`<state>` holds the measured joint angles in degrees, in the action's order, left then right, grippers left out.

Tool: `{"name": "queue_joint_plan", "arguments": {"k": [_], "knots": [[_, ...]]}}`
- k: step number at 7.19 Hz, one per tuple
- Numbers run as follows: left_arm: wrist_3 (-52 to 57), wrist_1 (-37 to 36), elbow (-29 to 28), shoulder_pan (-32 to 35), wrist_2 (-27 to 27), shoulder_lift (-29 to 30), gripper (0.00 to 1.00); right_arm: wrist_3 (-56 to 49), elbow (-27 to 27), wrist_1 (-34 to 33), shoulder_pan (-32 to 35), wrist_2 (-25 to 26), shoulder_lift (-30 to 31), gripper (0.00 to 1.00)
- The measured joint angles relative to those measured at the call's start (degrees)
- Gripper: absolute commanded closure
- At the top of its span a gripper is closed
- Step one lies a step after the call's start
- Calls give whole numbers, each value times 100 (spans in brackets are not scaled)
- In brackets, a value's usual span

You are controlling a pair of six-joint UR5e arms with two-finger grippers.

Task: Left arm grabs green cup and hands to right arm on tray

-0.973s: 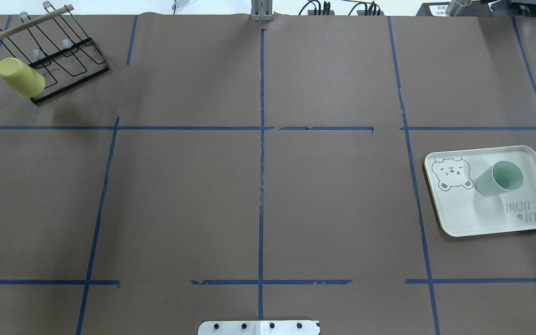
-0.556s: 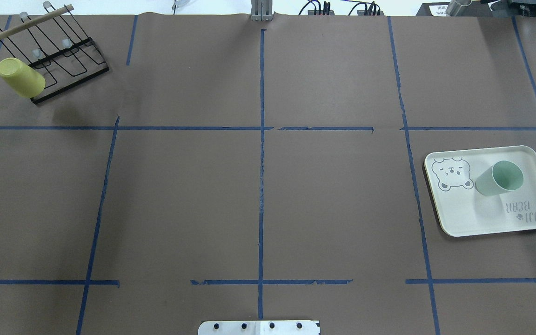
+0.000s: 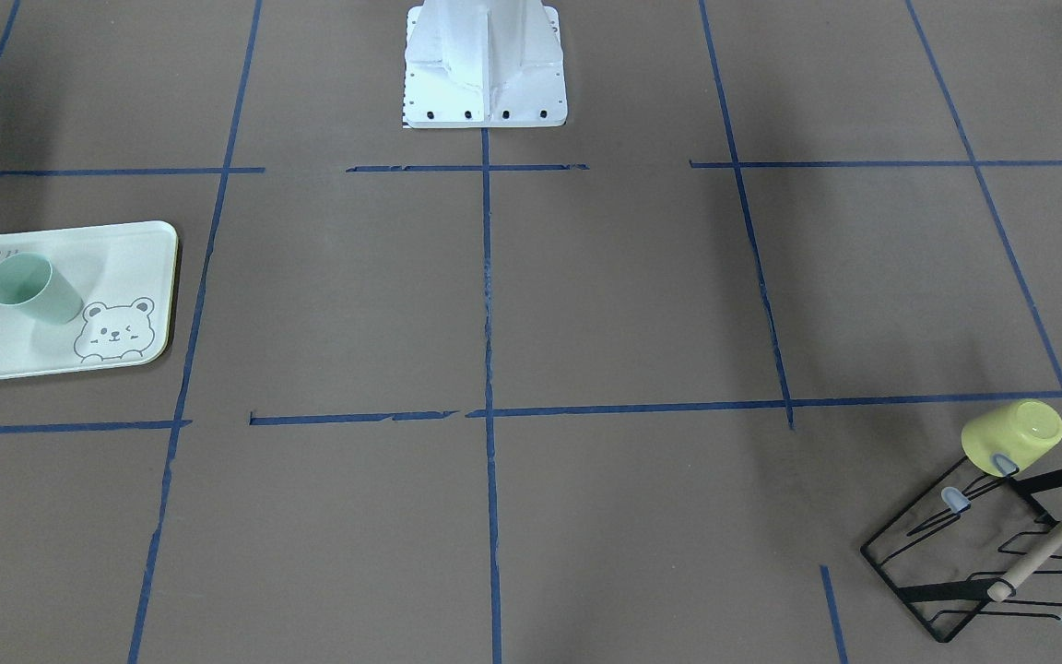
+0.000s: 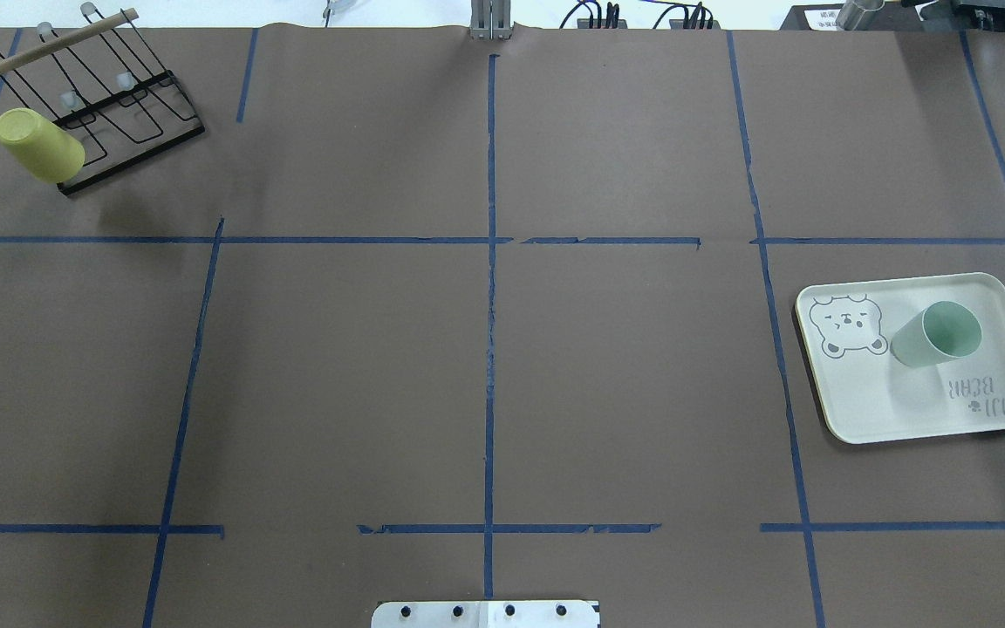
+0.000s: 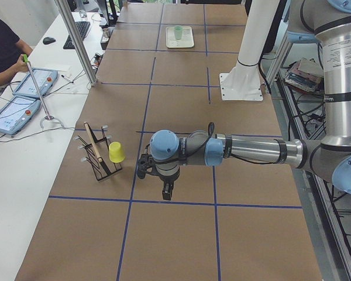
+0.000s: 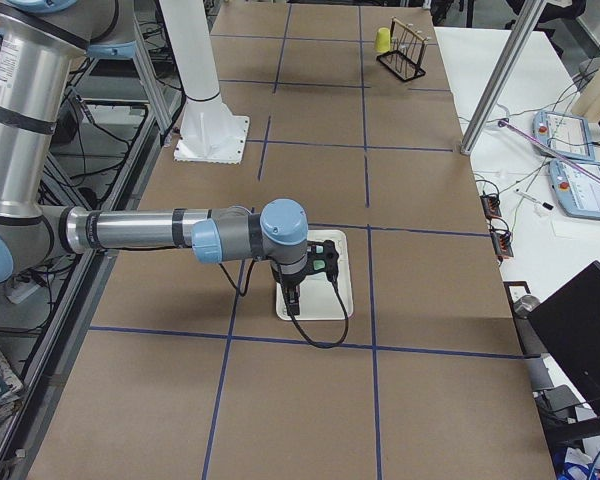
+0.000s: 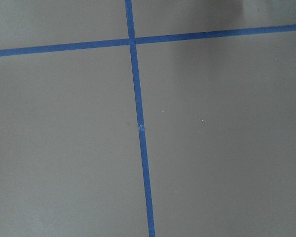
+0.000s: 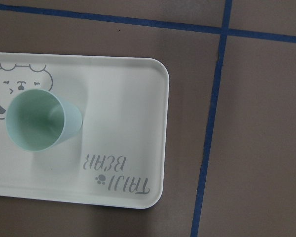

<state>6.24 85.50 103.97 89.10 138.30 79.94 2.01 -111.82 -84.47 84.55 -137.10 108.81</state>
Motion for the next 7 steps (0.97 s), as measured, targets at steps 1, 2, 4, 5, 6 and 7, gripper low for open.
{"name": "queue_joint_plan", "arguments": {"k": [1,2,4,5,6,7], "knots": [[84,-12,-35,5,3,25,0,3,2,1,0,-1,0,0],[63,-46,-45,8,11,40,0,11,2,1,0,-3,2,0],[-147,-99,-38,10,13,46,0,23,-11,1,0,-9,7,0],[-194,-123,-53,50,-5,50,0,21,-21,5,4,-9,9,0],[-215,-149,-72,113,-32,53,0,19,-27,12,6,-10,9,0],[-229,-191,-103,150,-48,55,0,21,-30,16,7,-10,9,0]]}}
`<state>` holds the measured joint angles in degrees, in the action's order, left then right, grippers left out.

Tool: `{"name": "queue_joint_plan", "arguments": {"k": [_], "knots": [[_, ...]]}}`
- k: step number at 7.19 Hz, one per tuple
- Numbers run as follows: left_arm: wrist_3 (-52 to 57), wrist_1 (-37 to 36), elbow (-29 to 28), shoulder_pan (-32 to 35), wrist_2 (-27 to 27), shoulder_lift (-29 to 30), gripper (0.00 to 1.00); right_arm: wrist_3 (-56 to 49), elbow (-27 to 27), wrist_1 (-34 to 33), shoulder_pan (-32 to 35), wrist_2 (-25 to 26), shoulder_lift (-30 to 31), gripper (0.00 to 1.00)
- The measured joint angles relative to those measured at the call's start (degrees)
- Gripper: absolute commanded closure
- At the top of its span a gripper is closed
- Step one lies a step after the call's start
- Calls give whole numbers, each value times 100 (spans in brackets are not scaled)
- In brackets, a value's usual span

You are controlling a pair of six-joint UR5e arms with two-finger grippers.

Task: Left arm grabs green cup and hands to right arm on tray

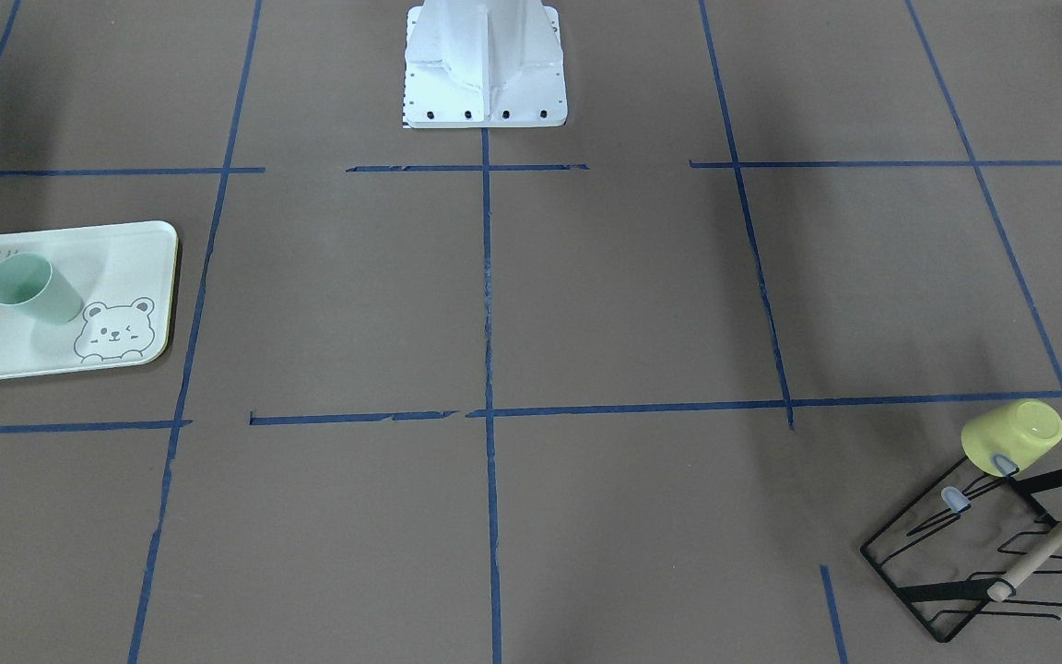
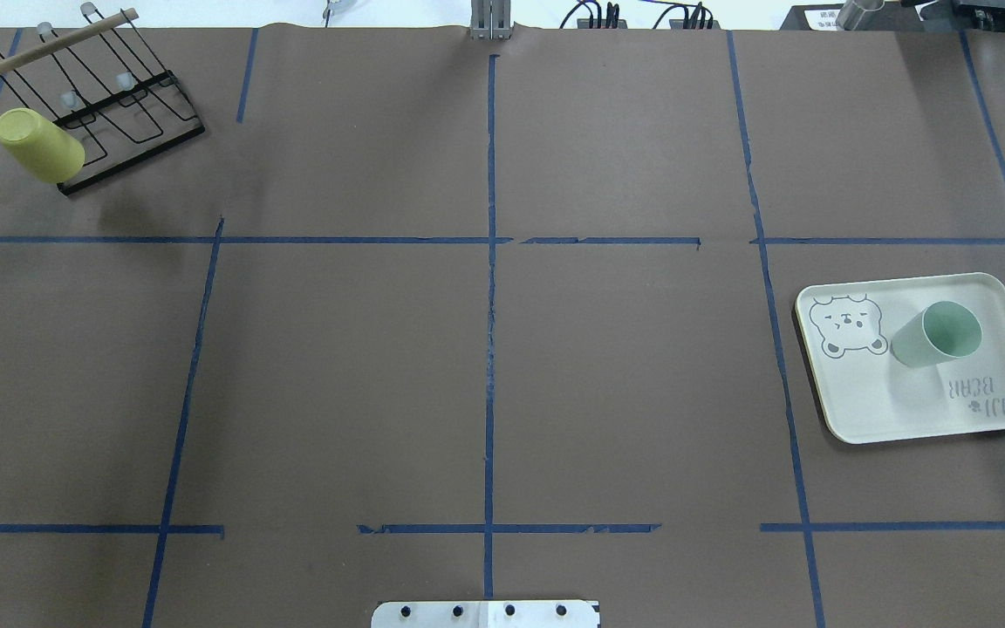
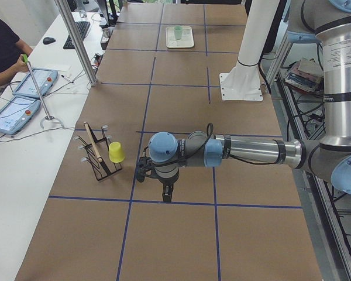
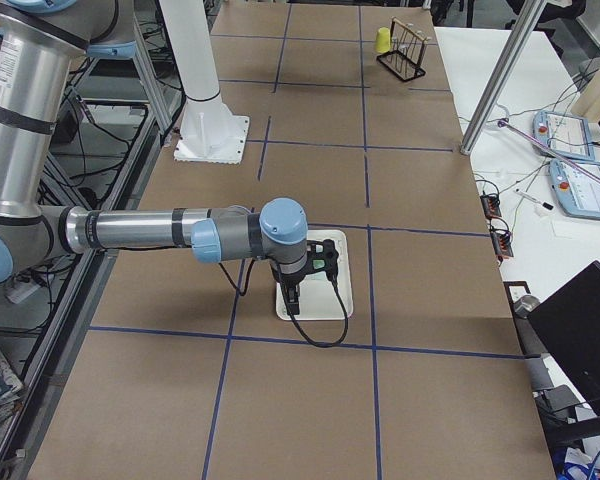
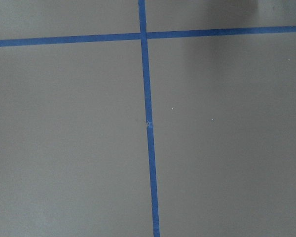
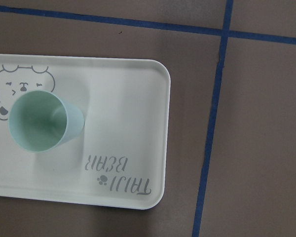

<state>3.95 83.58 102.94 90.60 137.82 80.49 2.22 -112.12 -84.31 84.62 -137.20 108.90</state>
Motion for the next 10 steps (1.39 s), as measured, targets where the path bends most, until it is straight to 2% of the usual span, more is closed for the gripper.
{"name": "queue_joint_plan", "arguments": {"k": [10], "knots": [[81,-53,291,158,-23,-294,0,16,-12,2,14,-9,51,0]]}}
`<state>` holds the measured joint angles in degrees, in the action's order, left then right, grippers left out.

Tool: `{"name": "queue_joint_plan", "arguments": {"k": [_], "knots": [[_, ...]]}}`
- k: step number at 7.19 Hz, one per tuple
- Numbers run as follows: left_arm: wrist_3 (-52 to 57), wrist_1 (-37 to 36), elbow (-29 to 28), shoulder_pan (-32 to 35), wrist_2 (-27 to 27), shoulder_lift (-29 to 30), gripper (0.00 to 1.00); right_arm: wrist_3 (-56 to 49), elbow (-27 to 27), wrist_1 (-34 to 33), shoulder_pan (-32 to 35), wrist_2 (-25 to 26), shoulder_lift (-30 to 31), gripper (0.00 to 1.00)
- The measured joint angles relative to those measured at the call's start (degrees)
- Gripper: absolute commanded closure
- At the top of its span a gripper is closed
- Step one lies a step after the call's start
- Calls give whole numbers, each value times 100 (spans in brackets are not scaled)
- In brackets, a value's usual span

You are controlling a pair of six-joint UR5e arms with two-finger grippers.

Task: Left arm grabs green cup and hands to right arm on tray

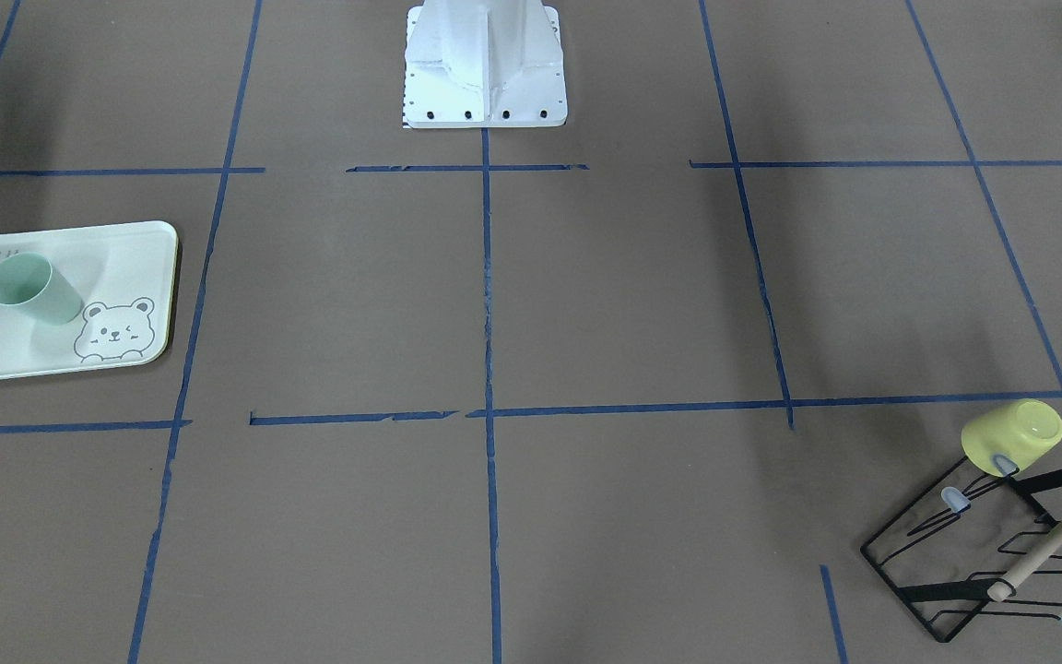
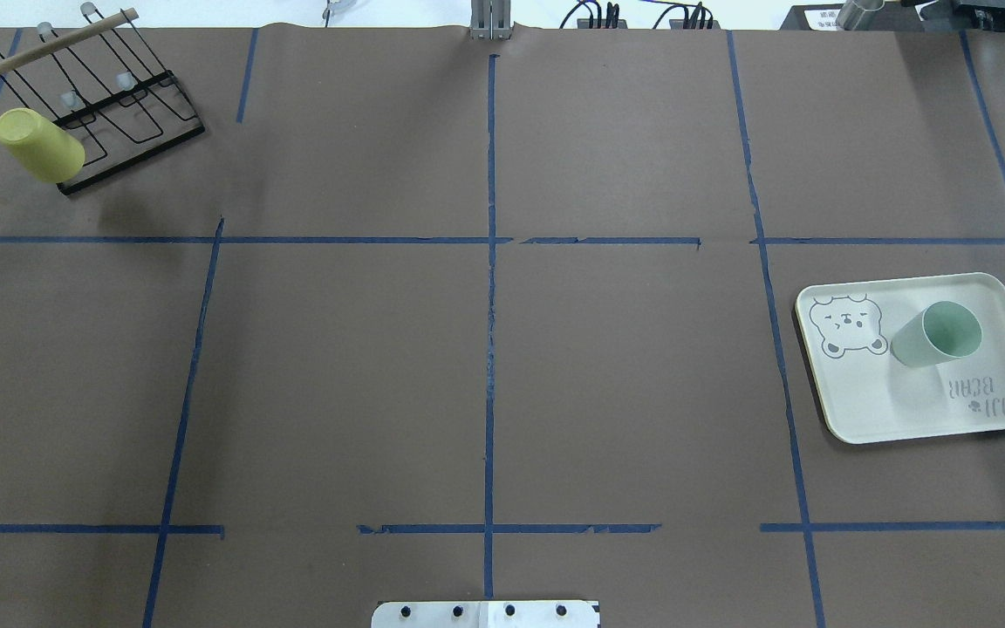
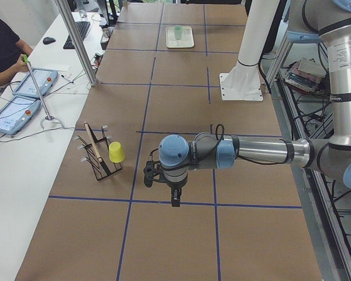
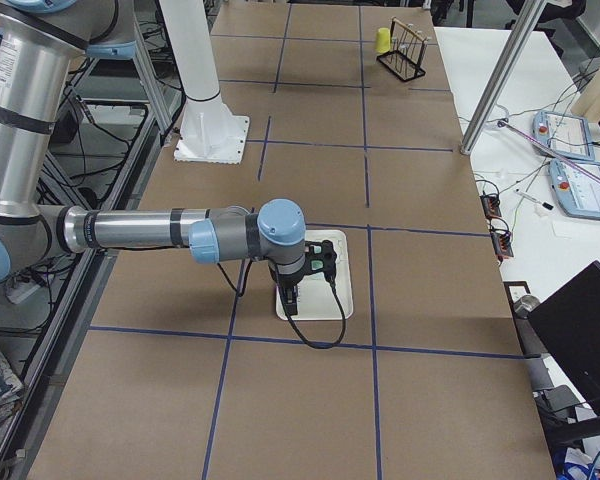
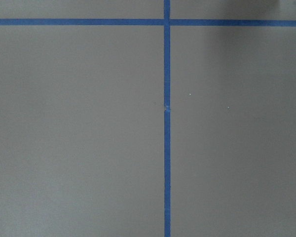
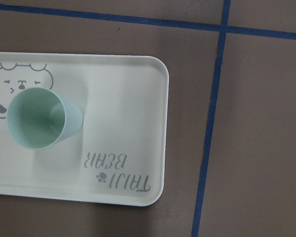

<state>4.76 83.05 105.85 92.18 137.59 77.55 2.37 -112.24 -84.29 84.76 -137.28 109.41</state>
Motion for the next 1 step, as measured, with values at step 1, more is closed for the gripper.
{"name": "queue_joint_plan", "arguments": {"k": [1], "knots": [[-2,1,27,-3,10,39,0,0,-4,0,1,0,1,0]]}}
